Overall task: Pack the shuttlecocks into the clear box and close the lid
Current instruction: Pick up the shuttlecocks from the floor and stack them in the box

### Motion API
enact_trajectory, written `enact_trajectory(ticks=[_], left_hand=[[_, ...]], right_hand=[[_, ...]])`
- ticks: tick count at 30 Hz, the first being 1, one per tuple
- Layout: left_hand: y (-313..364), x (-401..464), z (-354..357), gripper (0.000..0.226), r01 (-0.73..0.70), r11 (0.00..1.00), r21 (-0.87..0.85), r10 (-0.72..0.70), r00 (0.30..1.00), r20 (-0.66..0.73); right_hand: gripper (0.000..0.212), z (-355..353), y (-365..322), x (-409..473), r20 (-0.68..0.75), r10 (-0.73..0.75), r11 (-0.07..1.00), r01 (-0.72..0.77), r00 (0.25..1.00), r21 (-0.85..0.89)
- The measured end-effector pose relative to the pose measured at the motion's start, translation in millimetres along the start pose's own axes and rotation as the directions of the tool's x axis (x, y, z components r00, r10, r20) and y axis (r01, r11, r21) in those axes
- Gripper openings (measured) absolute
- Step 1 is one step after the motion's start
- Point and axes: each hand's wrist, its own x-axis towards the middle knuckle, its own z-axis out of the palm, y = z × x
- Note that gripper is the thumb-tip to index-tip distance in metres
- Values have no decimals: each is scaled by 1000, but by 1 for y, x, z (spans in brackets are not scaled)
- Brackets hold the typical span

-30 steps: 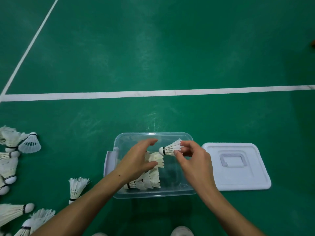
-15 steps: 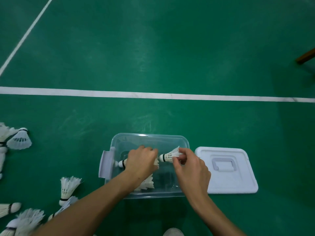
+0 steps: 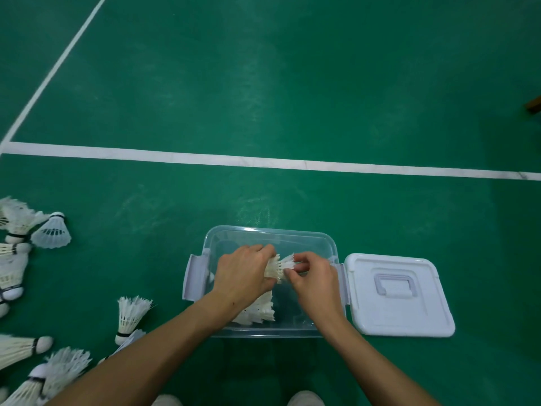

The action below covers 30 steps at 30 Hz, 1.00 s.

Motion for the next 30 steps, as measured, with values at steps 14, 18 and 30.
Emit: enact_trajectory(ticks=[14, 18, 30], left_hand=[[-6, -12, -20, 88, -95, 966, -240, 121, 988, 98], [-17, -17, -44, 112, -154, 929, -336, 186, 981, 63], [9, -11, -62, 156, -411, 881, -232, 407, 911, -71]], right_hand=[[52, 7, 3, 13, 150, 74, 997, -68, 986, -42], [48, -24, -11, -11, 99, -70, 996, 65, 993, 55], [23, -50, -31, -27, 381, -89, 828, -144, 920, 542]])
